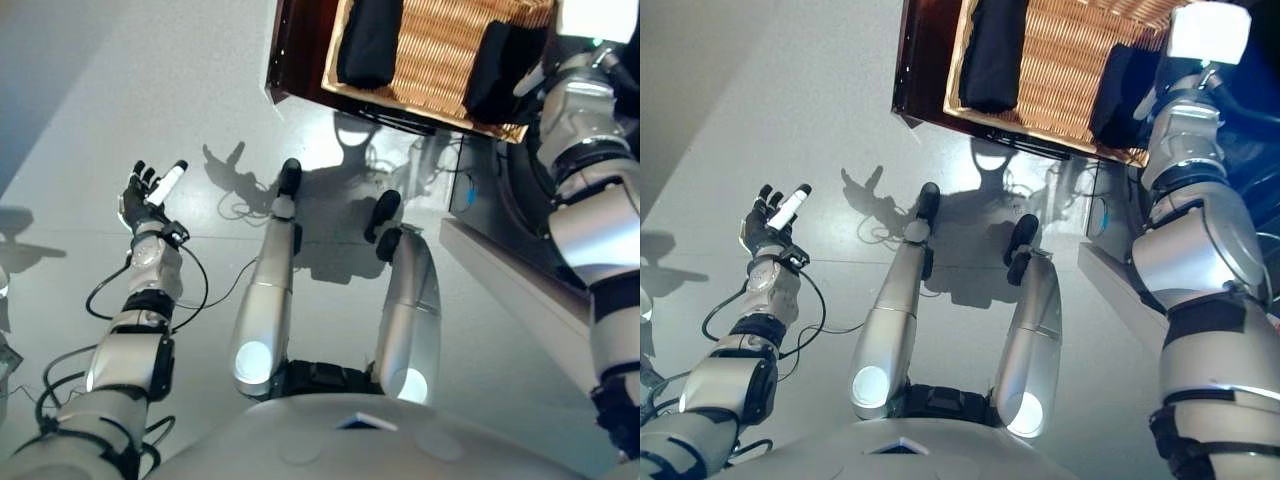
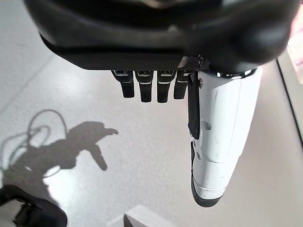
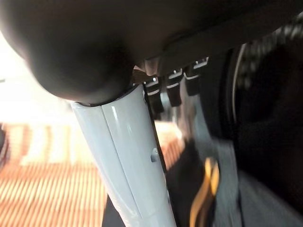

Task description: Pick up the clothes and place them into the washing machine

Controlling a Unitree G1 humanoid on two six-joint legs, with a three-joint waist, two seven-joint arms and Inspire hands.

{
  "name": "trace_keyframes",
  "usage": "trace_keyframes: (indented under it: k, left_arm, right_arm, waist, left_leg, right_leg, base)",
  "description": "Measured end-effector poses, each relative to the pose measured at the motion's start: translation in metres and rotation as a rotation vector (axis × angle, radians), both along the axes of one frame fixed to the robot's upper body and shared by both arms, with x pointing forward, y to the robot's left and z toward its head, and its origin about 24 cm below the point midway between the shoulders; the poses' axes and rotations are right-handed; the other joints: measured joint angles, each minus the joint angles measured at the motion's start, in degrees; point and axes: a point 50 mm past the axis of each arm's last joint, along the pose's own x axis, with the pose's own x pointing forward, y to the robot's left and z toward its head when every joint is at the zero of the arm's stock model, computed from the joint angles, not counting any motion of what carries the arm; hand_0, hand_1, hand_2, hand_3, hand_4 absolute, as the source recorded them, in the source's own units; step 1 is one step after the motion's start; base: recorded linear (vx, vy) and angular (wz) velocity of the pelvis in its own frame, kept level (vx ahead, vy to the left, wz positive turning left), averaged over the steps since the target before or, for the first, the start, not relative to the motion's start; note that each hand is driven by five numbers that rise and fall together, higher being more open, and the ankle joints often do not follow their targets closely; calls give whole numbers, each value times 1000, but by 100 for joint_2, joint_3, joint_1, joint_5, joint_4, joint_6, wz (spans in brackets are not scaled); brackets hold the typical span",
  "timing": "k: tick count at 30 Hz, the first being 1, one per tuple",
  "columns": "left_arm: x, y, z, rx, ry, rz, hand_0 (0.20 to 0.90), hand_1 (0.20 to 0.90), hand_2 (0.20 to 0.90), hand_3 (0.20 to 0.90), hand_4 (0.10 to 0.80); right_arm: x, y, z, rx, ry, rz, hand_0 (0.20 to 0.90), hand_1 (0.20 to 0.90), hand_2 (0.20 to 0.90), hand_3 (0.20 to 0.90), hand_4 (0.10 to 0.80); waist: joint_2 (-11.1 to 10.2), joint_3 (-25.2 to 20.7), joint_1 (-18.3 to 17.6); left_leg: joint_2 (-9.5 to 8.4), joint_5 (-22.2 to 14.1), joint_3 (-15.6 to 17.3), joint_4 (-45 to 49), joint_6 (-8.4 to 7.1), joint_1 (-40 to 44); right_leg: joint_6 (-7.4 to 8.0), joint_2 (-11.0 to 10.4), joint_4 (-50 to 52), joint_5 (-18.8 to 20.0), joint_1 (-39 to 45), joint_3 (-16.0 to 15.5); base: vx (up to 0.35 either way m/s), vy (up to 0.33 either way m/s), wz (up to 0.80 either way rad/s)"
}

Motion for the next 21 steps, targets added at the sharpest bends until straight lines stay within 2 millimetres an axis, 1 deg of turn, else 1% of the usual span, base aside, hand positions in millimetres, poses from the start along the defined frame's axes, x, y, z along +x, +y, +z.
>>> trace_keyframes:
  k: [4, 11, 13, 18, 20, 21]
  left_arm:
    - [-2, 0, -1, 1, 5, 1, 900, 900, 900, 900, 800]
    - [-1, 1, -1, 2, 4, 1, 900, 900, 900, 900, 800]
    - [-1, 1, -1, 2, 4, 2, 900, 900, 900, 900, 800]
    - [-1, 1, -1, 2, 4, 3, 900, 900, 900, 900, 800]
    - [0, 1, 0, 3, 1, 3, 900, 900, 900, 900, 800]
    - [1, 0, 1, 3, -2, 2, 900, 900, 900, 900, 800]
  right_arm:
    - [1, 1, 6, 2, -16, 4, 900, 900, 900, 900, 800]
    - [2, 3, 4, 5, -12, 7, 900, 900, 900, 900, 800]
    - [2, 4, 3, 6, -10, 8, 900, 900, 900, 900, 800]
    - [2, 4, 2, 9, -6, 7, 900, 900, 900, 900, 800]
    - [2, 4, 2, 11, -7, 7, 900, 900, 900, 900, 800]
    - [2, 5, 1, 14, -6, 9, 900, 900, 900, 900, 800]
  waist:
    - [-4, 2, 29]
    - [-5, 3, 4]
    - [-5, 3, 3]
    - [-5, 3, 2]
    - [-5, 3, 3]
    - [-5, 3, 1]
  left_leg:
    - [-13, 13, 0, -49, 18, 16]
    - [-12, 22, -5, -80, 27, 65]
    - [-8, 3, -5, -116, 35, 70]
    - [-8, 9, -6, -147, 26, 69]
    - [-9, 43, -6, -161, 28, 48]
    - [-10, 69, -6, -171, 9, 31]
  right_leg:
    - [17, -14, -53, 13, 31, -19]
    - [30, -20, -89, 21, 85, -32]
    - [73, -19, -90, 0, 85, -32]
    - [74, -20, -93, -2, 72, -33]
    - [61, -20, -81, -3, 45, -46]
    - [26, -25, -78, 12, 9, -41]
  base:
    - [-1, -1, 1]
    - [0, 0, 0]
    - [0, 0, 0]
    - [-1, -7, 0]
    - [-2, -15, 2]
    - [0, 0, 0]
